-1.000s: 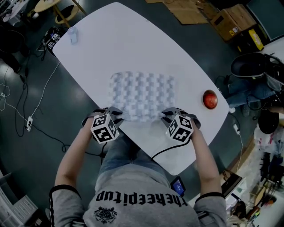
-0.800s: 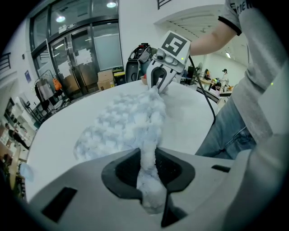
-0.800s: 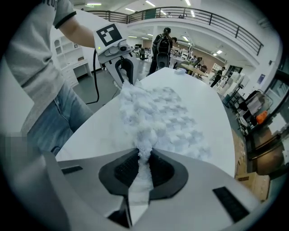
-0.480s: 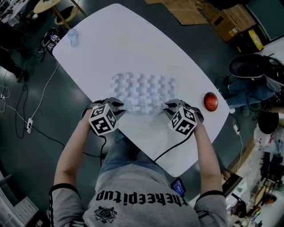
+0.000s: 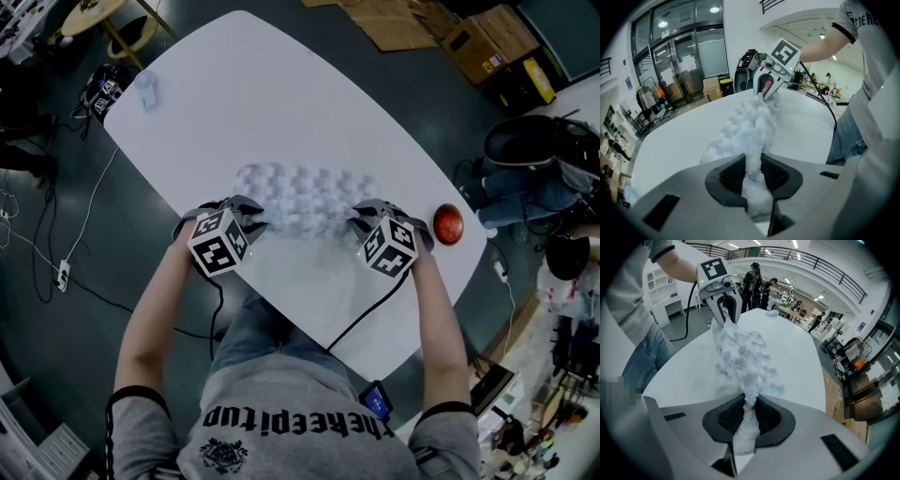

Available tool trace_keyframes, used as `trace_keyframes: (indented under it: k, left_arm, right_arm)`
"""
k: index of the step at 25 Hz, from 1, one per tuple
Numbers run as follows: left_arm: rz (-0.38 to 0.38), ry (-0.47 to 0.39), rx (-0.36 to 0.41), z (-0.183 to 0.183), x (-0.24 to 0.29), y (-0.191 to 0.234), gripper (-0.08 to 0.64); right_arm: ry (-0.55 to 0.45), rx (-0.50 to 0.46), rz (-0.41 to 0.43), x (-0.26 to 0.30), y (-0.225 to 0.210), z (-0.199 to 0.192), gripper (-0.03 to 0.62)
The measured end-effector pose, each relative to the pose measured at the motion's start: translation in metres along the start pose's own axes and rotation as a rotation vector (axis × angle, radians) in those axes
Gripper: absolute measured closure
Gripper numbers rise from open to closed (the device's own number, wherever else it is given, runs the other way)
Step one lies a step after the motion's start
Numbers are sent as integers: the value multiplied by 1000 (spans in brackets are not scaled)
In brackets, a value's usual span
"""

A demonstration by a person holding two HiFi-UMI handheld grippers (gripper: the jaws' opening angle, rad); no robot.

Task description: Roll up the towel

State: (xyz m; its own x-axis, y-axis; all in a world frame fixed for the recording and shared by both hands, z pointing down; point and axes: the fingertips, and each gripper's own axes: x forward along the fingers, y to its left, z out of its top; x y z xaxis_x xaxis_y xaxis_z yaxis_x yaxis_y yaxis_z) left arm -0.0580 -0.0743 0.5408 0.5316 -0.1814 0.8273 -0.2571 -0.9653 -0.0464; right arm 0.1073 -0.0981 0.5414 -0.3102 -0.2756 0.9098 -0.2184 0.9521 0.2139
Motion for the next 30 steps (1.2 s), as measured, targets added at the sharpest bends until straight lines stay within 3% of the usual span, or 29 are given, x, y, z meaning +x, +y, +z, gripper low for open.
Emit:
trace_keyframes:
  k: [17, 24, 30]
  left_arm:
    - [-24, 20, 146, 4, 23, 66, 459]
    - [45, -2, 276, 7, 30, 92, 453]
    - [89, -23, 312, 12, 35, 111, 429]
  right_arm:
    - [30, -15, -50, 30, -57, 3, 523]
    - [26, 5, -98, 40, -81, 5, 506]
    - [29, 42, -159, 48, -101, 6, 492]
